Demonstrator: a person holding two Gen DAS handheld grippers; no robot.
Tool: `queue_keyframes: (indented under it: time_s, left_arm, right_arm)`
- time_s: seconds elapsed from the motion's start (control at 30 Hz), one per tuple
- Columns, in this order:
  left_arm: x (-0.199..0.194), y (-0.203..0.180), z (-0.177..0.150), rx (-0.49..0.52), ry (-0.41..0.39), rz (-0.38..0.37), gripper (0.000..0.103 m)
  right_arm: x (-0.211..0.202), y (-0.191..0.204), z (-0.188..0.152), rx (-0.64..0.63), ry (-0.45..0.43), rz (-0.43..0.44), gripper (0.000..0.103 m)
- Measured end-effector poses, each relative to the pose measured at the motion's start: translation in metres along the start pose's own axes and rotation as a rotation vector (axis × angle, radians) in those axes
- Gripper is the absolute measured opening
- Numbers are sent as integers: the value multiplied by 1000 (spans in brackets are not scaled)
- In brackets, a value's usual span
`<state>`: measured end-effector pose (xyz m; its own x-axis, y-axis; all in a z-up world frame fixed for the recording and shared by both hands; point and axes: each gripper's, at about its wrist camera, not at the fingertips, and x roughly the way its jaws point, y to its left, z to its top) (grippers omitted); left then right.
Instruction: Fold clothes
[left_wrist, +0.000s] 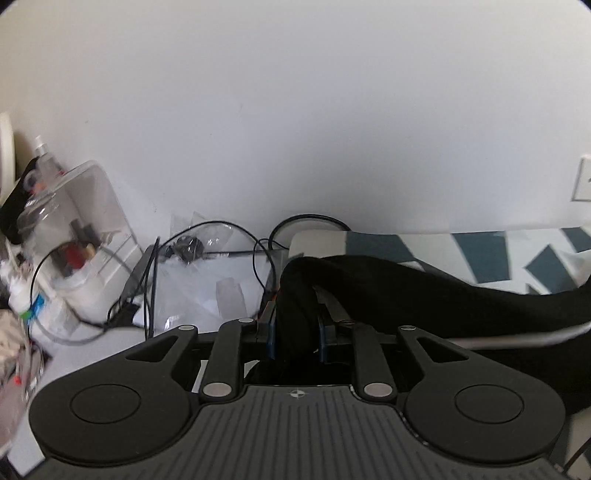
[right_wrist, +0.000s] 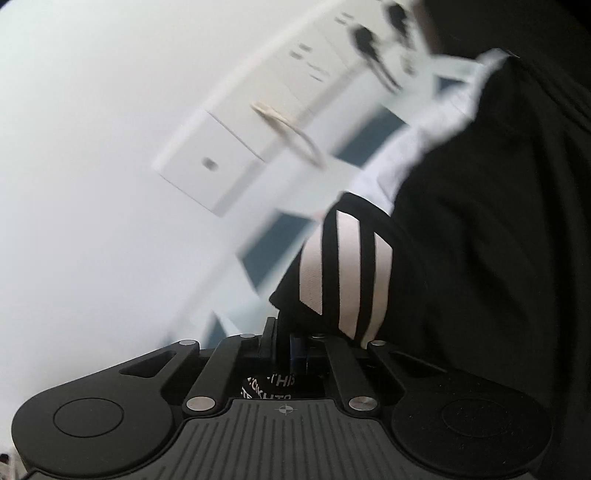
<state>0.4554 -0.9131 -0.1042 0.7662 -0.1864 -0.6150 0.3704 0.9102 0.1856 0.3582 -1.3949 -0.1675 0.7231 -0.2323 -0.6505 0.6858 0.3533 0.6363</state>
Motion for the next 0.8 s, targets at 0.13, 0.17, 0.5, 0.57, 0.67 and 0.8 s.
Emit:
queue_keyframes:
  time_s: [0.13,0.17,0.5,0.57,0.67,0.8]
  left_arm:
    - [73,-18,27,101,91,48,60]
    - [87,-26,31,139,93,93,71]
    - [99,-64,29,251,110,-13,86]
    - [94,-64,11,227,164,-70,86]
    - [93,-60,-13,153,254,-141,86]
    - [101,-37,-34,-53,349,-207,86]
  right_arm:
    - [49,25,37,-15,-41,15,19]
    - [62,31,43,-24,-59,6,35]
    - [65,78,-11,-519,19,5,68]
    - [55,74,-30,-610,68,-6,68]
    - [33,60,-65,-698,130,-20,71]
    - [-4,42,-116,-819,202,-38,78]
